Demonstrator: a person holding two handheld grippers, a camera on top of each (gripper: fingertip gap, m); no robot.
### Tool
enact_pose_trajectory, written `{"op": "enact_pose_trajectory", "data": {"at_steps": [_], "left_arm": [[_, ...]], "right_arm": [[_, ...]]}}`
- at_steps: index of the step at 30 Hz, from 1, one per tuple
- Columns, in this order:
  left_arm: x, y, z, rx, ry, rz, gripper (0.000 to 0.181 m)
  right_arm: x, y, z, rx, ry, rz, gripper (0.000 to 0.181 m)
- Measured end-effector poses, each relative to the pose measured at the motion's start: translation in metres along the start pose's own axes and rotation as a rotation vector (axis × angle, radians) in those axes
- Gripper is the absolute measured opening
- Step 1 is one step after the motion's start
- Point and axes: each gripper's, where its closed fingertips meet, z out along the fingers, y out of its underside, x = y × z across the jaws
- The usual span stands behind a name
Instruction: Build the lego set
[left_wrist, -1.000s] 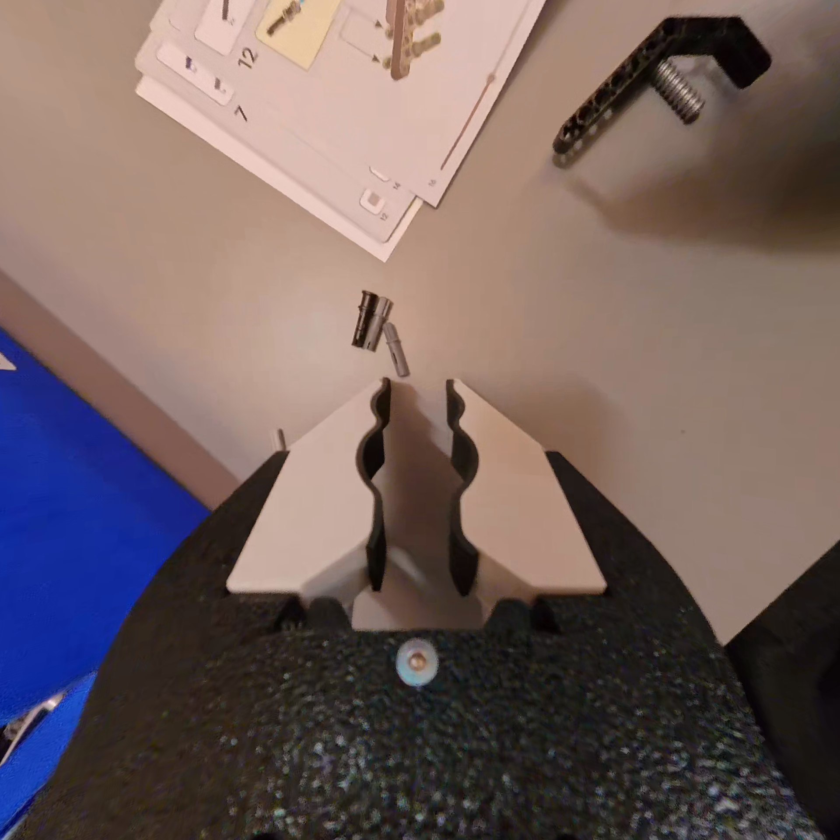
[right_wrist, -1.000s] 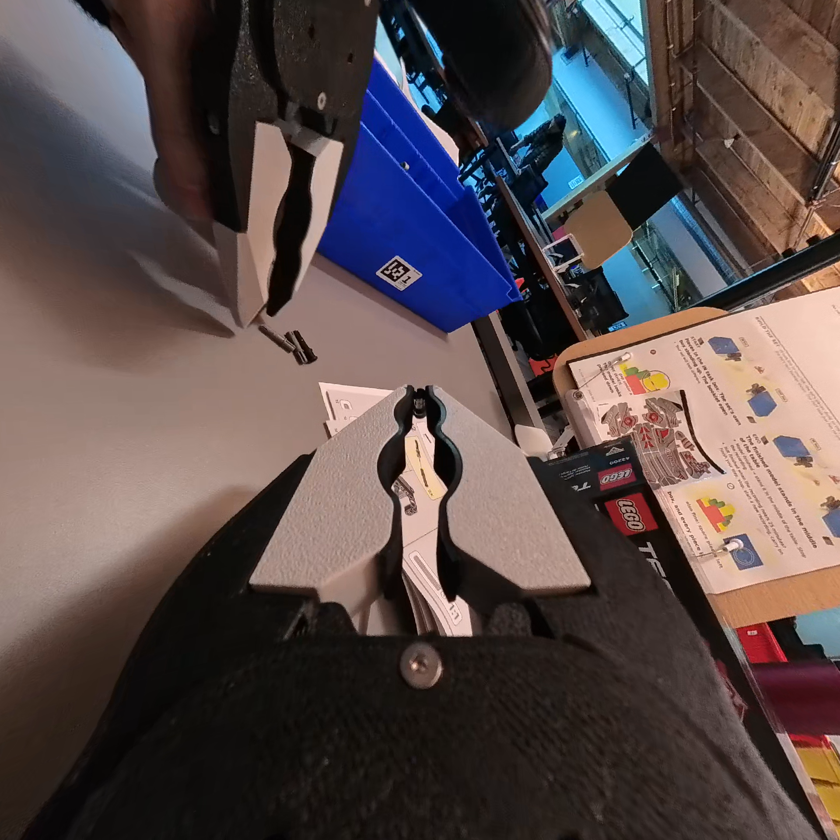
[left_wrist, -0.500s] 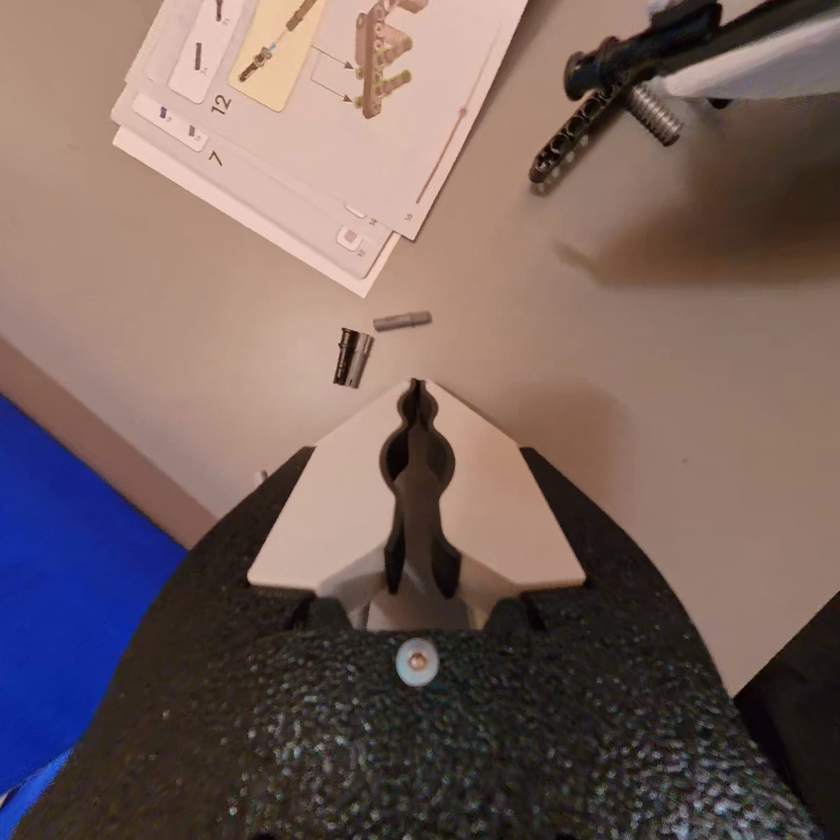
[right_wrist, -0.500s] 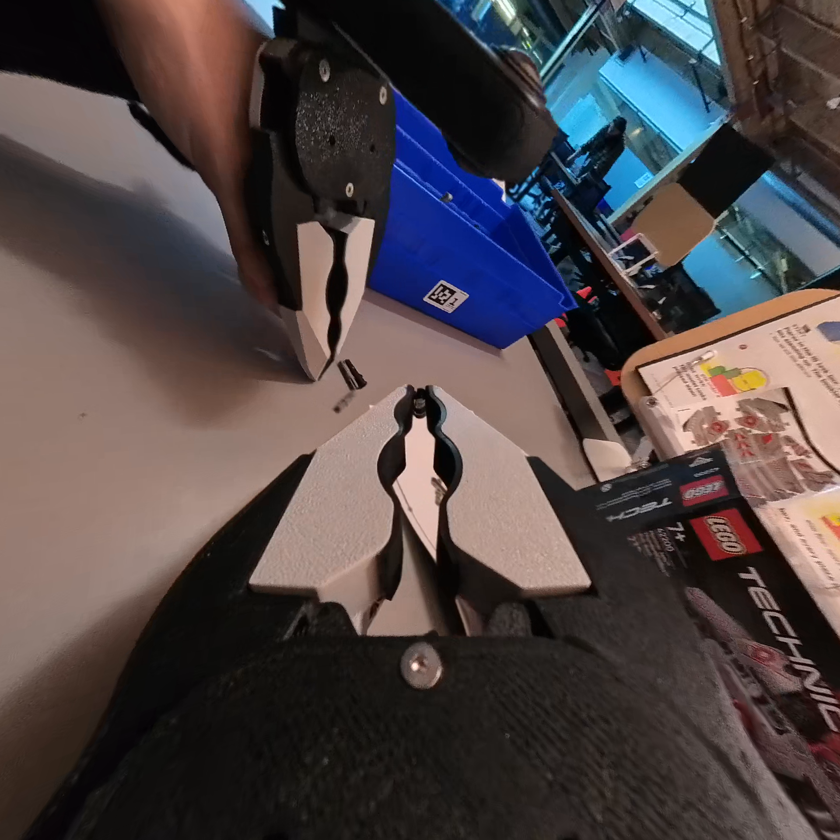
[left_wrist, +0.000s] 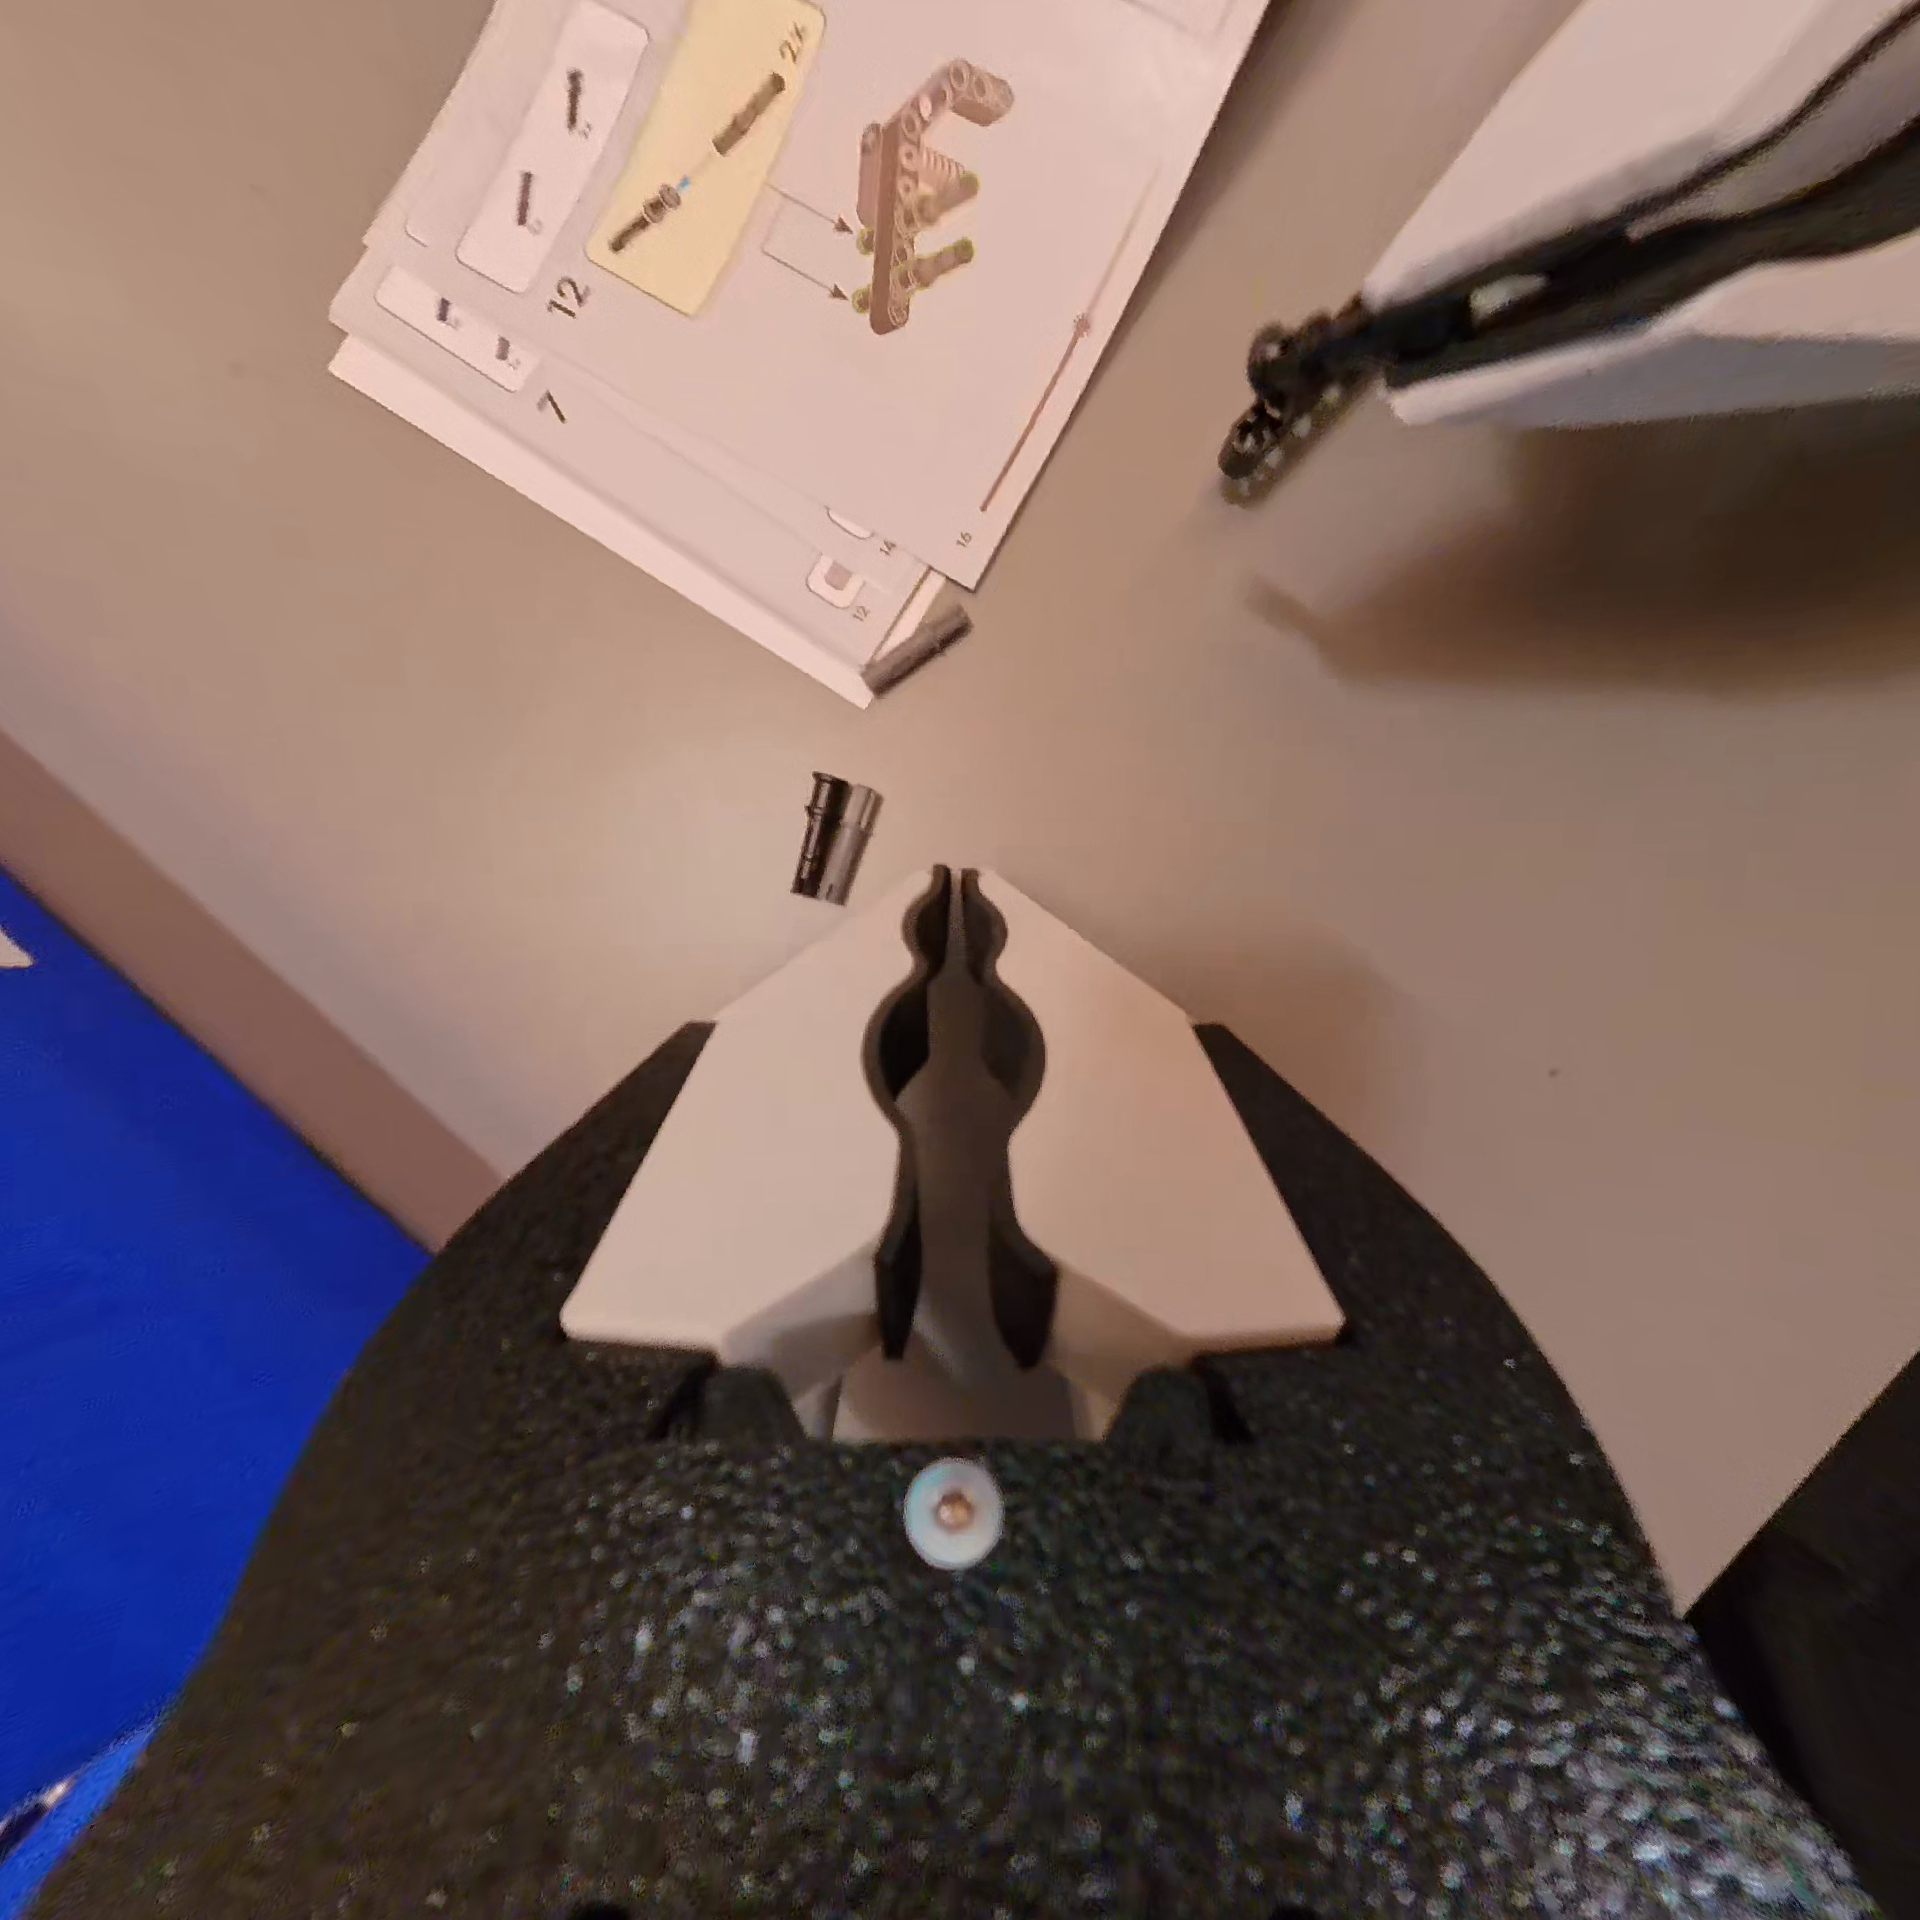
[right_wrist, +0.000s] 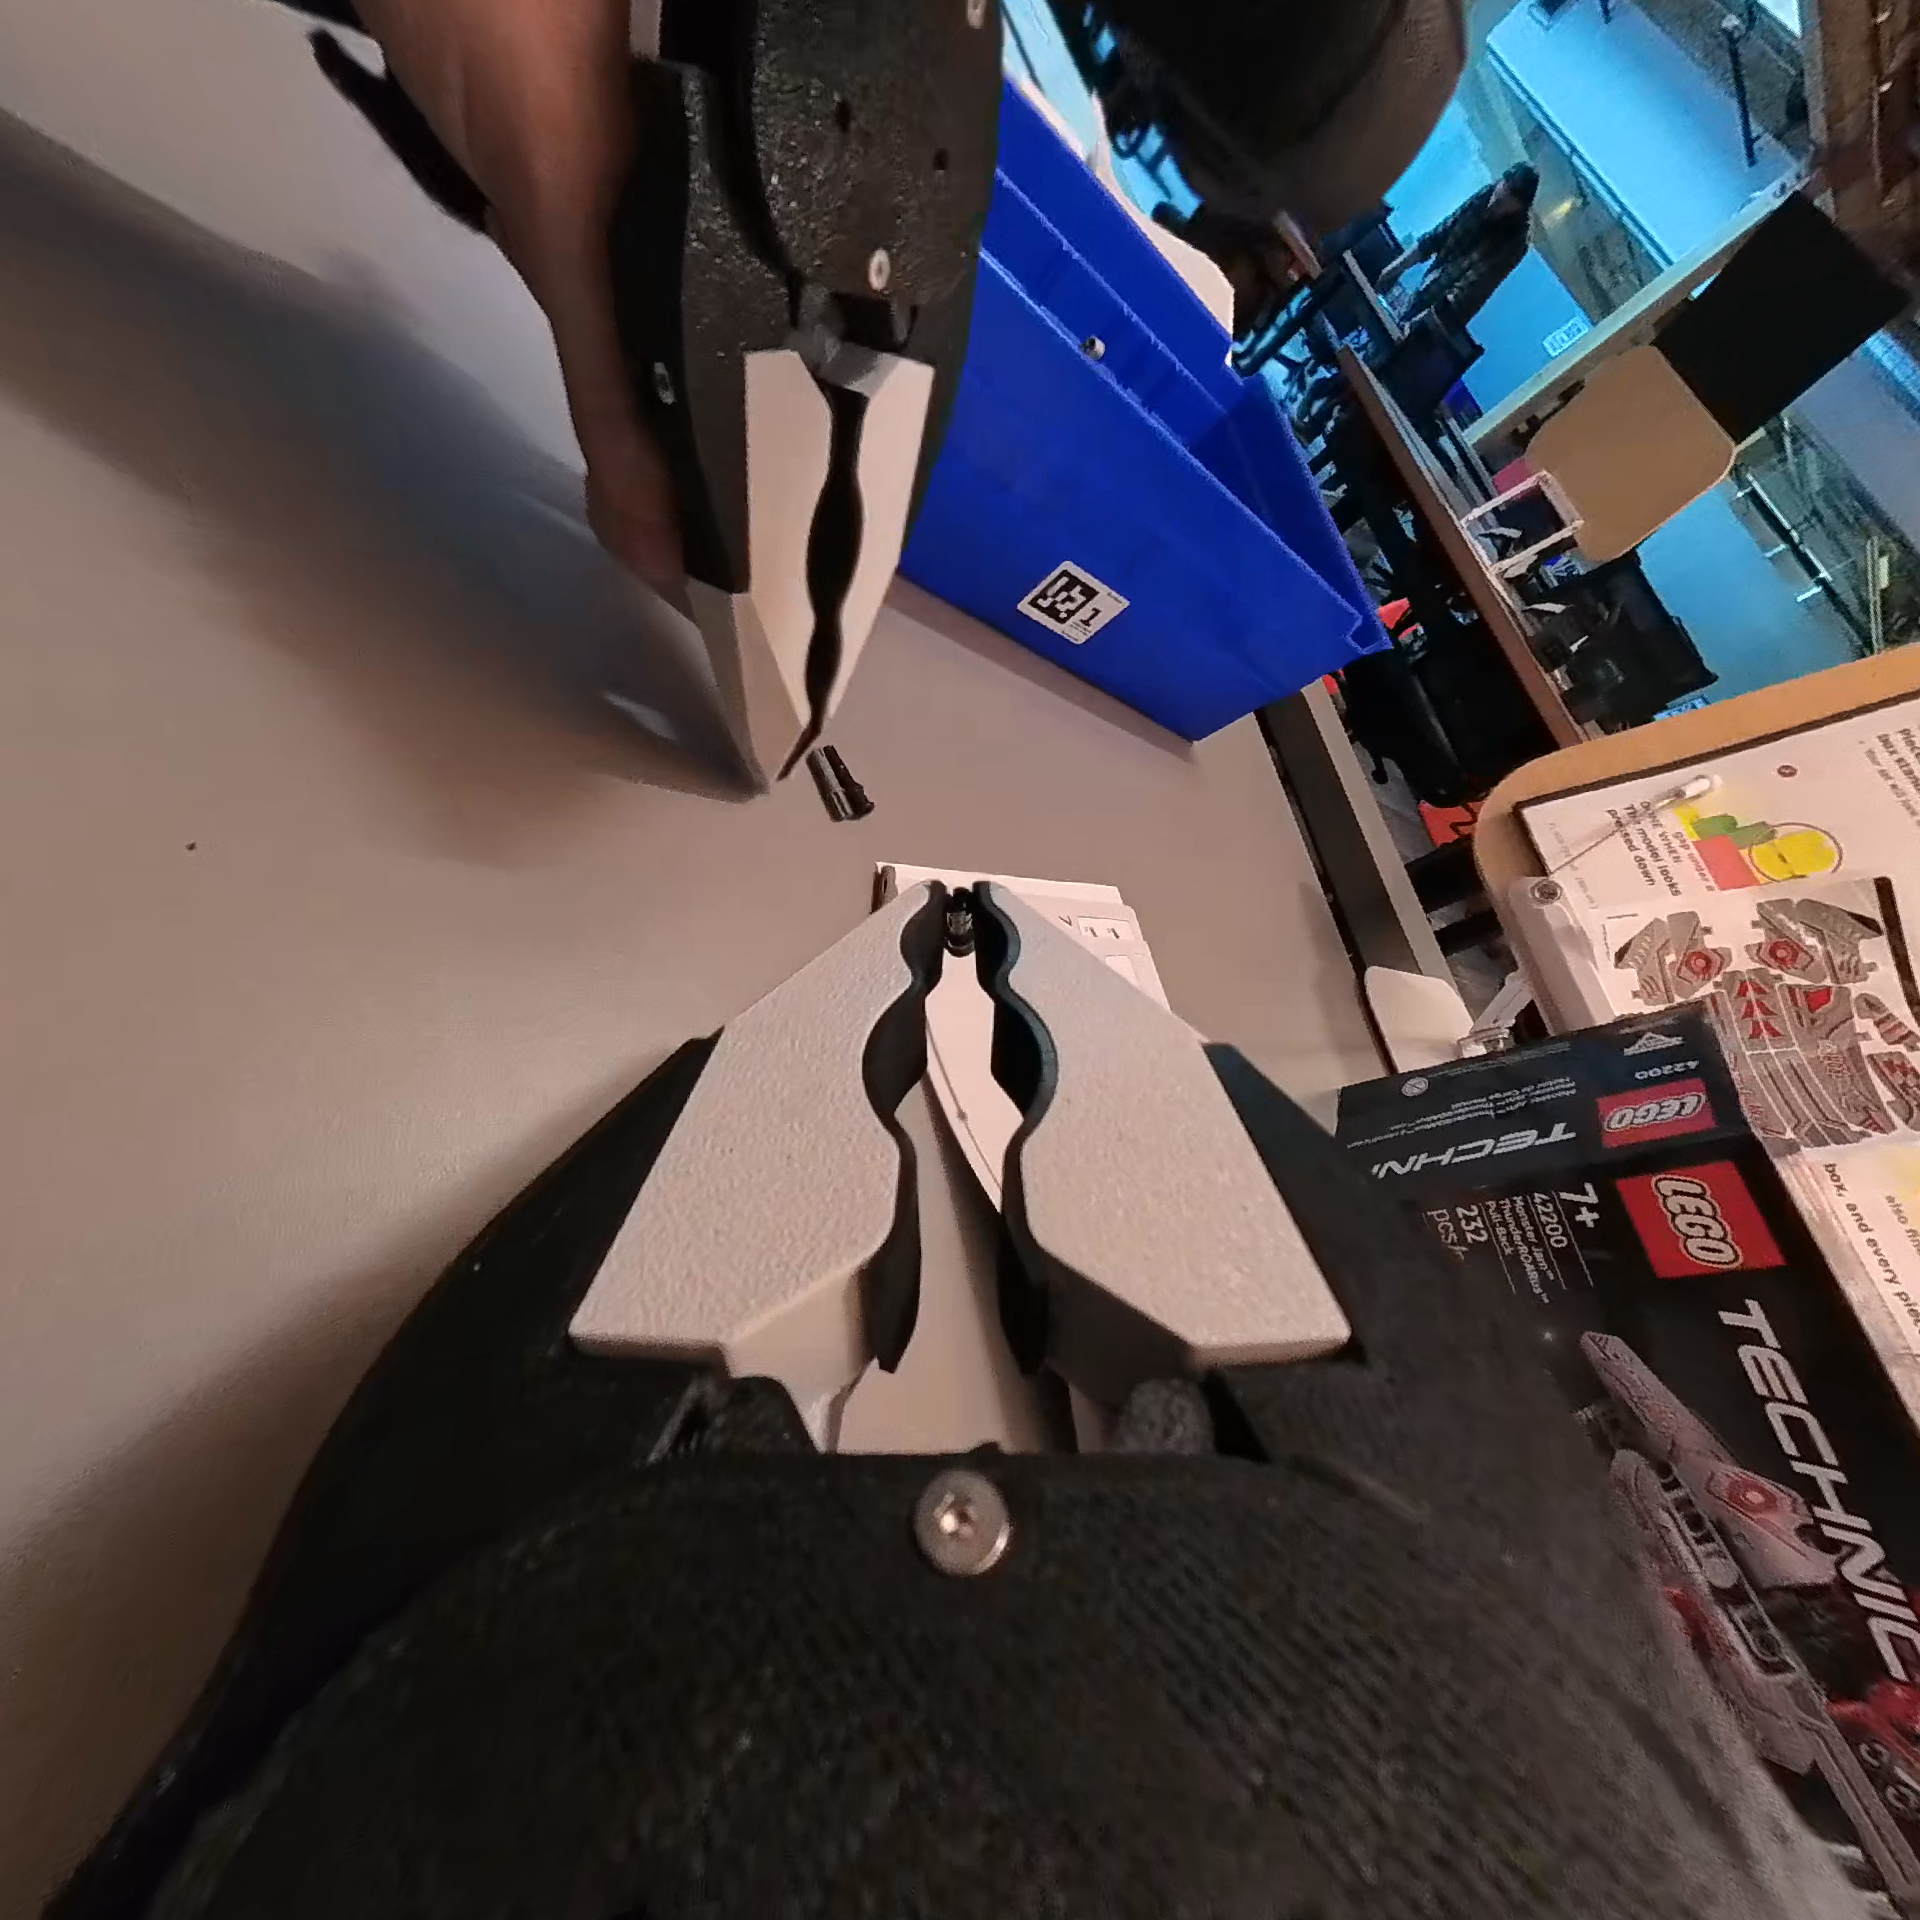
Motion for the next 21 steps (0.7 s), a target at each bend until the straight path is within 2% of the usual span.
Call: {"op": "enact_pose_trajectory", "data": {"at_steps": [1, 9, 15, 19, 21], "left_arm": [[-0.002, -0.003, -0.001, 0.019, -0.005, -0.005, 0.0], [-0.009, -0.034, -0.014, 0.27, 0.05, -0.052, 0.001], [-0.01, -0.054, -0.016, 0.437, 0.053, 0.008, 0.0], [-0.018, -0.07, -0.025, 0.599, 0.012, -0.013, 0.0], [-0.033, -0.075, -0.032, 0.689, -0.085, -0.038, 0.0]], "right_arm": [[-0.001, -0.001, 0.0, 0.001, -0.002, -0.004, 0.002], [-0.009, -0.005, 0.001, 0.007, -0.029, -0.025, 0.002], [-0.013, -0.003, 0.002, -0.011, -0.031, -0.088, 0.002], [-0.016, 0.001, 0.003, -0.037, -0.029, -0.128, 0.002], [-0.016, 0.002, 0.003, -0.044, -0.024, -0.144, 0.002]]}}
